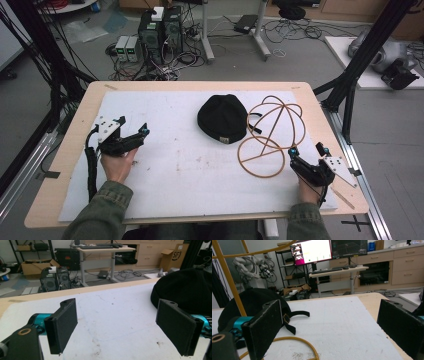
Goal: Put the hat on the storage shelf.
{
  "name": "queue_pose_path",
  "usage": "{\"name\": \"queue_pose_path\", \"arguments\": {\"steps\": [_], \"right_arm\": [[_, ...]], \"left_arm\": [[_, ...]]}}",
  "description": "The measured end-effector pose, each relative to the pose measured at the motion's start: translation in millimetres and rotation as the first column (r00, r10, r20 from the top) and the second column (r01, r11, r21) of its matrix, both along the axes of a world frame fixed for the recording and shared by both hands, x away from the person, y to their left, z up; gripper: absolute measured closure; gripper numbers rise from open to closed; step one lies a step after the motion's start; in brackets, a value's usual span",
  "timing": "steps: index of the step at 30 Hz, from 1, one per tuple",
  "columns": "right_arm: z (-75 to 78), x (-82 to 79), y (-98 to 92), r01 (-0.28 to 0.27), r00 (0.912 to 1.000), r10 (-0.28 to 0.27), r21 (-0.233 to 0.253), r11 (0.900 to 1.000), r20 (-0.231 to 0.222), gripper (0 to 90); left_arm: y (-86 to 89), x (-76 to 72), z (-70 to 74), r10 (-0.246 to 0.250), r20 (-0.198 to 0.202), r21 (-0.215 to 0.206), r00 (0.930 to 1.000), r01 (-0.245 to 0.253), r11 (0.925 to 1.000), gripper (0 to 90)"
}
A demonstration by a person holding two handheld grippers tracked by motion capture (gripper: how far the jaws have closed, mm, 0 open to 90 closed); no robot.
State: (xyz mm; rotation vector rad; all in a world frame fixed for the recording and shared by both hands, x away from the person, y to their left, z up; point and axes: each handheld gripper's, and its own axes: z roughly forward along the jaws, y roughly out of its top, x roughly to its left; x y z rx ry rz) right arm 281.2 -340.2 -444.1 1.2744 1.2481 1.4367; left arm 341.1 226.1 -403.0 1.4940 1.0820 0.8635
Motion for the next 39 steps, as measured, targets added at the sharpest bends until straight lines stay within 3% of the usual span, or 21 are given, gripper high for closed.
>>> {"name": "queue_pose_path", "arguments": {"steps": [5, 11, 15, 18, 20, 27, 34, 36, 39], "right_arm": [[-0.1, 0.3, -0.6, 0.001, 1.0000, -0.001, 0.003, 1.000, 0.000, 5.2], [-0.2, 1.4, -0.3, 0.004, 1.0000, -0.004, 0.007, 1.000, -0.001, 5.2], [0.1, 1.3, -0.4, 0.006, 1.0000, -0.006, 0.005, 1.000, 0.003, 5.2], [0.1, 0.9, -1.0, 0.008, 1.0000, -0.008, 0.010, 1.000, 0.004, 5.2], [0.1, 1.2, -1.1, 0.009, 1.0000, -0.009, 0.008, 1.000, 0.004, 5.2], [0.1, 1.4, -0.9, 0.011, 0.9999, -0.011, 0.004, 1.000, 0.004, 5.2], [0.2, 1.4, -0.6, 0.013, 0.9999, -0.013, -0.005, 1.000, 0.008, 5.2], [0.3, 1.4, -0.3, 0.012, 0.9999, -0.012, -0.005, 1.000, 0.009, 5.2], [0.2, 1.7, -0.3, 0.011, 0.9999, -0.011, -0.002, 1.000, 0.007, 5.2]], "left_arm": [[-12.0, 16.5, 4.9, -0.030, -0.030, 0.018, 0.9991, 0.031, 0.9994, 17.8], [-31.7, 31.9, 13.0, -0.060, -0.025, 0.032, 0.9979, 0.061, 0.9976, 17.8], [-41.7, 39.5, 13.1, -0.052, -0.009, 0.052, 0.9986, 0.052, 0.9973, 18.9], [-45.4, 45.4, 9.5, -0.048, -0.020, 0.033, 0.9987, 0.048, 0.9983, 18.8], [-47.6, 50.3, 8.3, -0.051, -0.048, 0.026, 0.9975, 0.052, 0.9983, 18.0], [-64.1, 61.2, 11.1, -0.096, -0.047, -0.028, 0.9943, 0.095, 0.9951, 17.7], [-81.2, 73.3, 13.0, -0.126, -0.080, -0.054, 0.9888, 0.122, 0.9910, 16.9], [-87.1, 77.1, 13.6, -0.130, -0.088, -0.056, 0.9875, 0.126, 0.9905, 16.6], [-97.7, 81.3, 15.4, -0.144, -0.091, -0.027, 0.9854, 0.142, 0.9895, 16.5]]}}
